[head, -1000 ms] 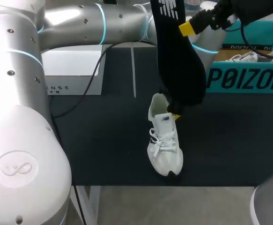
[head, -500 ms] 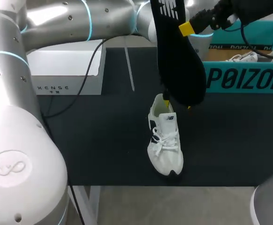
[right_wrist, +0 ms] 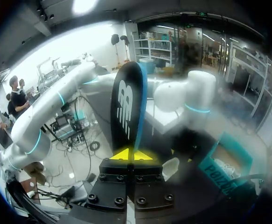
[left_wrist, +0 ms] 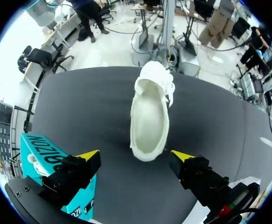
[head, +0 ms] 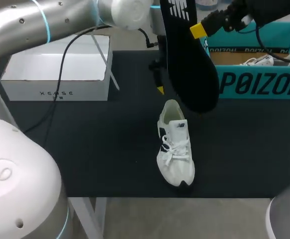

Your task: Take the shoe out of the shoebox, open the shoe tongue, remove and reinsert the insole, then place the shoe into the shoebox

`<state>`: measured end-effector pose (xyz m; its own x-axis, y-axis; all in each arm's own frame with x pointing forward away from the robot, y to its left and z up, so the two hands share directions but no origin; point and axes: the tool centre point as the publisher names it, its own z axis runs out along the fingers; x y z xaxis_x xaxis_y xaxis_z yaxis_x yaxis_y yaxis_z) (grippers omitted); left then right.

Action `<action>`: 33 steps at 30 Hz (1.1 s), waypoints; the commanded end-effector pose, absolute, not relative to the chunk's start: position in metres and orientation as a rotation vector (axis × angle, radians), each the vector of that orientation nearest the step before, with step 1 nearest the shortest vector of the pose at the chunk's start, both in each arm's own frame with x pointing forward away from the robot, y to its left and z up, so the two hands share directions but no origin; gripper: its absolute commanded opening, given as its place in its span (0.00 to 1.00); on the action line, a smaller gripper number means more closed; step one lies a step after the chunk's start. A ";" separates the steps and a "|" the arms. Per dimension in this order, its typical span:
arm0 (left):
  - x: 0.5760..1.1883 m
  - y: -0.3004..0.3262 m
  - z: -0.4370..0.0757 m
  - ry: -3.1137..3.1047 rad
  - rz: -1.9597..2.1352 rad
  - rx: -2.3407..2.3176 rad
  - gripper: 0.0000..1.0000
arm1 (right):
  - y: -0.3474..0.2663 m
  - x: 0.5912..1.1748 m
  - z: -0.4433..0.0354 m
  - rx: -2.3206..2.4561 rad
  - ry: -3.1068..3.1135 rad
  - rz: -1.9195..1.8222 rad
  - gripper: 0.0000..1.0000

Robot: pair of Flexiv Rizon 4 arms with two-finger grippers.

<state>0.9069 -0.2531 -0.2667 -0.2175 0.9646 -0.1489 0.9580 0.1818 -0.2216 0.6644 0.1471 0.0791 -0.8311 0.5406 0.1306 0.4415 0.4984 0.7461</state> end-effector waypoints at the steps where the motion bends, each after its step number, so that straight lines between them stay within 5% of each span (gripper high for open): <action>1: 0.891 -0.210 -0.262 -3.014 1.624 -1.734 1.00 | 0.149 0.666 0.080 0.863 2.618 1.242 0.00; 33: 0.885 -0.196 -0.265 -3.040 1.839 -1.581 1.00 | 0.149 0.666 0.080 0.863 2.618 1.242 0.00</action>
<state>0.8894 -0.1979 -0.2623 -0.4849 0.4696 -0.7377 0.8721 0.3231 -0.3675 0.6644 0.1471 0.0792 -0.8310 0.5406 0.1307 0.4415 0.4983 0.7462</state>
